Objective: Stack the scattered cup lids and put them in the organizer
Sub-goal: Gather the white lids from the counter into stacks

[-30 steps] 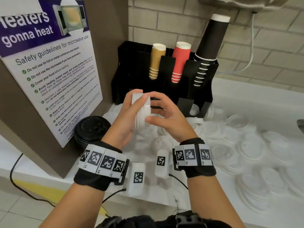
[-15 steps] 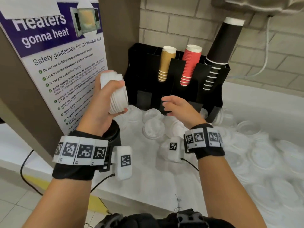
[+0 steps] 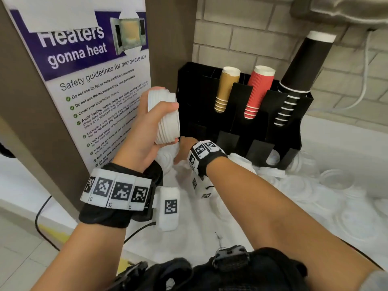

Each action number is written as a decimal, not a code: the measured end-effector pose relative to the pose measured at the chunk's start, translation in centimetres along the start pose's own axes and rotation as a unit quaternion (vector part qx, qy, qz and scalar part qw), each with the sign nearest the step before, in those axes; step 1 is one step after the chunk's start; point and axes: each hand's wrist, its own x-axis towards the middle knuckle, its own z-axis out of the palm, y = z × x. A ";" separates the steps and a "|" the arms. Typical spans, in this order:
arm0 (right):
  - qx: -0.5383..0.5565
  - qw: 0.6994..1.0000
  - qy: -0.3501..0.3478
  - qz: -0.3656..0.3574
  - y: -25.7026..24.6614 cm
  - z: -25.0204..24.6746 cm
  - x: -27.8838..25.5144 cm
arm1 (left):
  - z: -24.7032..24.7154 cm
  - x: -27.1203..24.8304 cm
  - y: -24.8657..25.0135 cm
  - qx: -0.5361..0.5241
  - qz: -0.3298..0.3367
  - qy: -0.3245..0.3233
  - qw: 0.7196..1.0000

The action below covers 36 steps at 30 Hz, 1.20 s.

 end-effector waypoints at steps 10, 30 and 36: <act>-0.046 0.994 0.055 -0.085 -0.7 1.0 -0.6 | 0.6 0.3 -0.3 0.013 -0.009 -0.012 1.000; -0.070 0.996 0.026 -0.044 0.6 0.3 -2.1 | -0.1 -0.9 -0.1 0.002 -0.009 -0.026 1.000; -0.103 0.994 0.032 -0.027 0.6 0.2 -2.2 | -0.4 -1.1 -0.1 0.002 -0.003 -0.020 1.000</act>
